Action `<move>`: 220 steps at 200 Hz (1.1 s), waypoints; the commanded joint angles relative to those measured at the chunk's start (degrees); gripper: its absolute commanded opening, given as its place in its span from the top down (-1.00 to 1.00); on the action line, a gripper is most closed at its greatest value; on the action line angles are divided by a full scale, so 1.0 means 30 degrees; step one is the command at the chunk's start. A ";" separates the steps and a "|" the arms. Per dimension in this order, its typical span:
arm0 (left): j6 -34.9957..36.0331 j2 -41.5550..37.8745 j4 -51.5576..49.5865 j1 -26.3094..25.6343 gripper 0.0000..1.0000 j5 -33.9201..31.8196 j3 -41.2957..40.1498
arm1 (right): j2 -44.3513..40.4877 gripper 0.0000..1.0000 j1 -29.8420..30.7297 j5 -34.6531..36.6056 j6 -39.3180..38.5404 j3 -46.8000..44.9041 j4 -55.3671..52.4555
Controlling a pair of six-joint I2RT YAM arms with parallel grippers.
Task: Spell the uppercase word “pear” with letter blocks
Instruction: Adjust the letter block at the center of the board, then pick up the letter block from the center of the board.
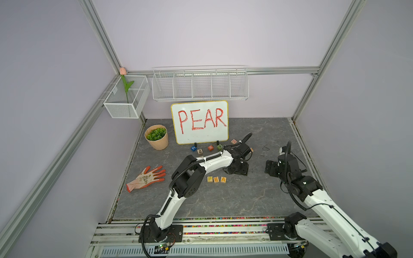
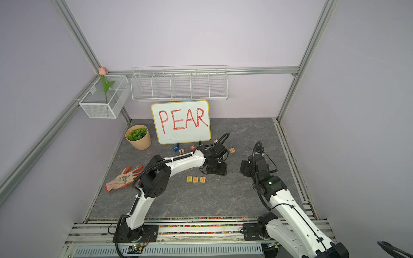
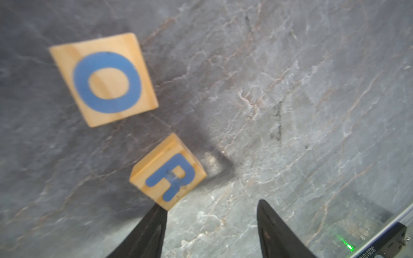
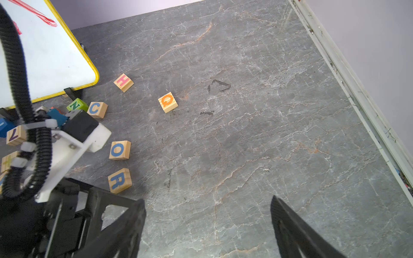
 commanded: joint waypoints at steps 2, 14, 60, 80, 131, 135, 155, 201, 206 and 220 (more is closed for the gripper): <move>0.0338 0.0934 0.0291 -0.0134 -0.30 0.0398 0.1357 | -0.0306 -0.78 -0.0134 0.0476 0.0048 0.0101 -0.0384; 0.0379 0.1171 0.0174 -0.0142 -0.30 0.0421 0.1957 | -0.0433 -0.78 -0.0147 0.0564 0.0022 0.0101 -0.0516; 0.0666 0.0326 -0.0731 -0.0140 -0.30 -0.0241 0.2315 | -0.0659 -0.78 -0.0198 0.0790 -0.0040 0.0042 -0.0491; 0.0947 -0.0227 -0.1304 -0.0151 -0.29 -0.1332 0.2313 | -0.0417 -0.78 -0.0188 0.0653 -0.0033 0.0071 -0.0339; 0.1417 0.0528 -0.2703 -0.0133 -0.30 -0.3742 0.3444 | 0.0227 -0.78 -0.0247 0.0331 -0.0241 0.0331 0.0091; 0.1458 0.0640 -0.2742 -0.0137 -0.30 -0.3784 0.3537 | 0.0257 -0.78 -0.0243 0.0341 -0.0259 0.0335 0.0095; 0.1561 0.1173 -0.2907 -0.0148 -0.29 -0.3800 0.4119 | 0.0324 -0.78 -0.0274 0.0320 -0.0347 0.0394 0.0149; 0.1719 0.2278 -0.3511 -0.0141 -0.27 -0.4334 0.5393 | 0.0236 -0.78 -0.0340 0.0295 -0.0450 0.0452 0.0066; 0.1698 0.2382 -0.3580 -0.0132 -0.26 -0.4441 0.5504 | 0.0209 -0.78 -0.0345 0.0283 -0.0450 0.0452 0.0080; 0.1621 0.2698 -0.3806 -0.0156 -0.22 -0.4655 0.5802 | 0.0207 -0.78 -0.0339 0.0263 -0.0444 0.0450 0.0081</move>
